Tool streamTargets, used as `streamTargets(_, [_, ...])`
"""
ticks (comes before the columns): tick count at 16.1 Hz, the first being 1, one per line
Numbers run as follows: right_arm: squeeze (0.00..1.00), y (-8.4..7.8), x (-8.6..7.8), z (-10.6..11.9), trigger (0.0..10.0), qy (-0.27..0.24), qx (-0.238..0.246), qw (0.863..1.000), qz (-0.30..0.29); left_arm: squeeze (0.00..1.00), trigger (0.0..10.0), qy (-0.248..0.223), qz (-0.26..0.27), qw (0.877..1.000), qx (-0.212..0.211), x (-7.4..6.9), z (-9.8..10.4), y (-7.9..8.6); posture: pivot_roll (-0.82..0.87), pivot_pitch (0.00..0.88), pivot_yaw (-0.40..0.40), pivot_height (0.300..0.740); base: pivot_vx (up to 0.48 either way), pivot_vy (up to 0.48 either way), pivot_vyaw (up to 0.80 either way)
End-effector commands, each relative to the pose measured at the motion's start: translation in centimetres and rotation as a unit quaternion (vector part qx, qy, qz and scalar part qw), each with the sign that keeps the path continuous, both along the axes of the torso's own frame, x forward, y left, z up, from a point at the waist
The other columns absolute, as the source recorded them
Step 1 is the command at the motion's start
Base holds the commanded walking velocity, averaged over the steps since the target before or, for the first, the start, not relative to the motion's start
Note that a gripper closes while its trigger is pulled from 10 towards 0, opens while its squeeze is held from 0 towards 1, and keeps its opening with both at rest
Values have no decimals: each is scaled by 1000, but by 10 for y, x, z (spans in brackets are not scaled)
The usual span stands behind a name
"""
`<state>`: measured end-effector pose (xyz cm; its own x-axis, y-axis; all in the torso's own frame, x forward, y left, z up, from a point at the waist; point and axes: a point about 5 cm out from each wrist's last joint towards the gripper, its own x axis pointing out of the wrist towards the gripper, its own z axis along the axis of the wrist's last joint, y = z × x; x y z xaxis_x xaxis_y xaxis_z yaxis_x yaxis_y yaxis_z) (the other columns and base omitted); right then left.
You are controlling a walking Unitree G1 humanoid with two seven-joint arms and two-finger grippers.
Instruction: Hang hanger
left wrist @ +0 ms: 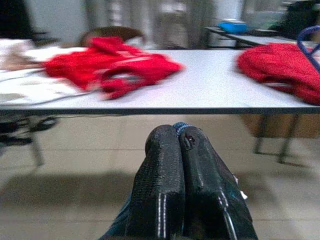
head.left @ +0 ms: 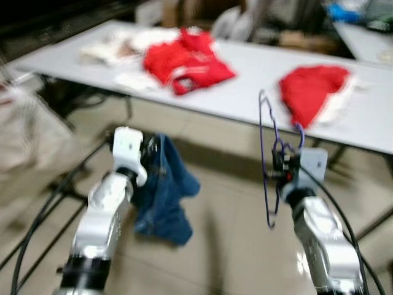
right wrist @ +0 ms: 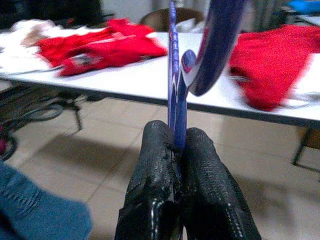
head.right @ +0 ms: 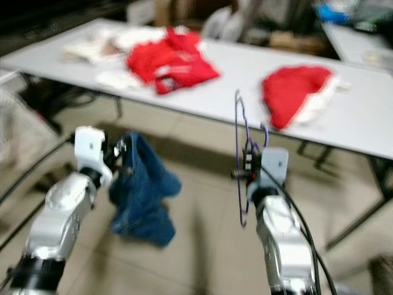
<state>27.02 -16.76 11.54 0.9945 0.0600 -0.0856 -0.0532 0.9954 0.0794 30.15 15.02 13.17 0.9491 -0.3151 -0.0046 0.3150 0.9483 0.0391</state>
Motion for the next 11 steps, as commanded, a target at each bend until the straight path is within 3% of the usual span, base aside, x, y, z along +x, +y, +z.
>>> streamTargets(1, [0,-7,-1,-2,10000,6,-2,1000,-12,0,10000,-19,-18,1000,-6,2,11,-10,-65,36,-9,740,394,0,-800])
streamTargets(11, [0,-14,2,8,10000,-21,-10,999,-28,0,10000,-29,-26,999,-13,16,20,-16,-88,12,23,740,424,0,-50])
